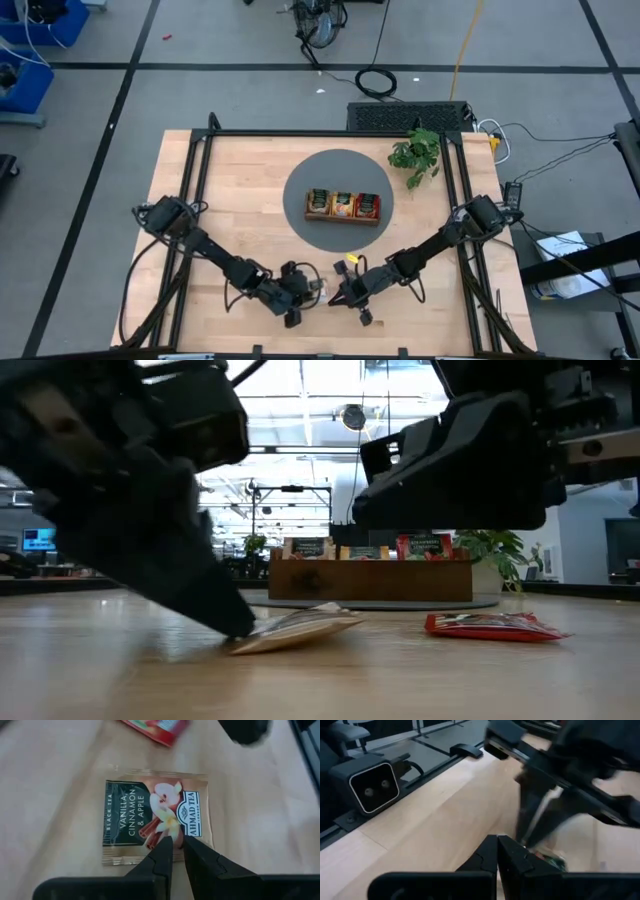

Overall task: Pick & Place Tea
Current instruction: Put the brown tea bag into the left slot of the wooden organizer

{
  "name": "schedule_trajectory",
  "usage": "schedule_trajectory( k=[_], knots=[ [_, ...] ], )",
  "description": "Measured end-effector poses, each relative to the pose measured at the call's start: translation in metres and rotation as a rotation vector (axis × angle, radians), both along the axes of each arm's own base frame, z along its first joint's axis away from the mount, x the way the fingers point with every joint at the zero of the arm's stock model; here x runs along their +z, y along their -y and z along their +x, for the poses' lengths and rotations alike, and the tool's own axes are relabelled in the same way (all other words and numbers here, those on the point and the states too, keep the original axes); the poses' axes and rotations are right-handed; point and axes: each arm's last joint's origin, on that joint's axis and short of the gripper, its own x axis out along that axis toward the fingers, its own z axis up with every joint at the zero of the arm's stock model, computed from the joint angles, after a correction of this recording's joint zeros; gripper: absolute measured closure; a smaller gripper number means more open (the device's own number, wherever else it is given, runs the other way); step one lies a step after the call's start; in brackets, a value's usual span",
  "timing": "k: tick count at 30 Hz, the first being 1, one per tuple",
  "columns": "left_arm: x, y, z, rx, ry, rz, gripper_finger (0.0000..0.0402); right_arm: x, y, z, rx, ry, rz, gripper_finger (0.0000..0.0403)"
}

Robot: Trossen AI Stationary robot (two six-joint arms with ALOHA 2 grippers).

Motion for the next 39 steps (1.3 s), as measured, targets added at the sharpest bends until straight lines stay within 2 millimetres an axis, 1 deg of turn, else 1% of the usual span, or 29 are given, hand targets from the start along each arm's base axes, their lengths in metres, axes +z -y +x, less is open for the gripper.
schedule_trajectory(
  k=[4,9,14,19,23,27,29,33,35,39],
  knots=[
    [0.0,-0.008,0.005,0.02,0.0,0.008,0.0346,0.0,0.0,0.0,0.002,-0.001,-0.004,0.0403],
    [0.0,-0.012,0.007,0.014,0.001,0.02,0.0346,-0.003,0.001,-0.001,0.004,-0.016,-0.036,0.0403],
    [0.001,-0.014,0.011,-0.037,0.035,0.078,0.0346,-0.004,0.004,0.0,-0.048,-0.021,-0.065,0.0403],
    [0.011,-0.01,0.017,-0.133,0.175,0.144,0.0346,-0.005,0.009,0.002,-0.068,-0.038,-0.054,0.0403],
    [0.021,-0.01,0.018,-0.163,0.222,0.172,0.0346,-0.003,0.012,0.005,-0.097,-0.041,0.006,0.0403],
    [0.03,-0.019,0.019,-0.093,0.189,0.115,0.0346,-0.004,0.013,0.005,-0.071,-0.075,0.061,0.0403],
    [0.031,-0.027,0.02,-0.044,0.16,0.086,0.0346,-0.003,0.012,0.005,-0.054,-0.075,0.093,0.0403],
    [0.026,-0.043,0.023,0.038,0.083,0.055,0.0346,-0.004,0.008,0.002,-0.036,-0.092,0.084,0.0403],
    [0.024,-0.05,0.025,0.067,0.046,0.03,0.0346,-0.01,0.007,0.002,-0.015,-0.116,0.084,0.0403],
    [0.022,-0.058,0.027,0.094,0.023,0.006,0.0346,-0.029,0.006,0.002,0.004,-0.138,0.072,0.0403]
  ],
)
